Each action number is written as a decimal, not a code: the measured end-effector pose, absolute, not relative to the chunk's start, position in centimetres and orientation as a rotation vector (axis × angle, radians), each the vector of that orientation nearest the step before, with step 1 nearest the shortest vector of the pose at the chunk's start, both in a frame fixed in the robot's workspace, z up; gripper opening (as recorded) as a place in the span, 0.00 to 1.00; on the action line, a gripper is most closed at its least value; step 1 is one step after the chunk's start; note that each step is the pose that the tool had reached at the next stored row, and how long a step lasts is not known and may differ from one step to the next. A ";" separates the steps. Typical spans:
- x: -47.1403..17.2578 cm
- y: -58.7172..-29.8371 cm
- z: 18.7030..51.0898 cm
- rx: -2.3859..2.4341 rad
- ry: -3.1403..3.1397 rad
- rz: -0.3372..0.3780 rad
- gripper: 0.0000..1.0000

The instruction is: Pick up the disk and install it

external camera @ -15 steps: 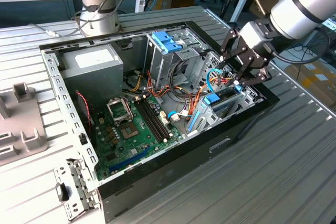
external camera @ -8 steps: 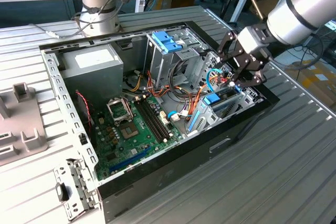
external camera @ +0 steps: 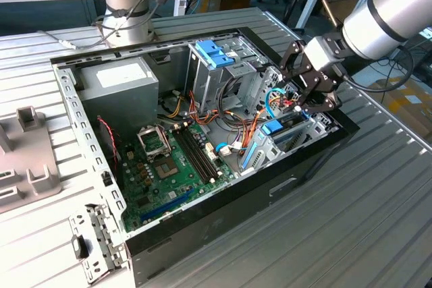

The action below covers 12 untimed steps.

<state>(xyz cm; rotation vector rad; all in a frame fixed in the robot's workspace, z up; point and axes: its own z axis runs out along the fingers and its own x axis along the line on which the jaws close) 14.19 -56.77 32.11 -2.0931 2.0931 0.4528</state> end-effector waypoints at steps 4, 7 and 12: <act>14.2 -56.8 32.1 -2.093 2.093 0.453 0.35; 14.2 -56.8 32.1 -2.093 2.093 0.454 0.33; 13.7 -56.7 32.1 -2.093 2.092 0.454 0.33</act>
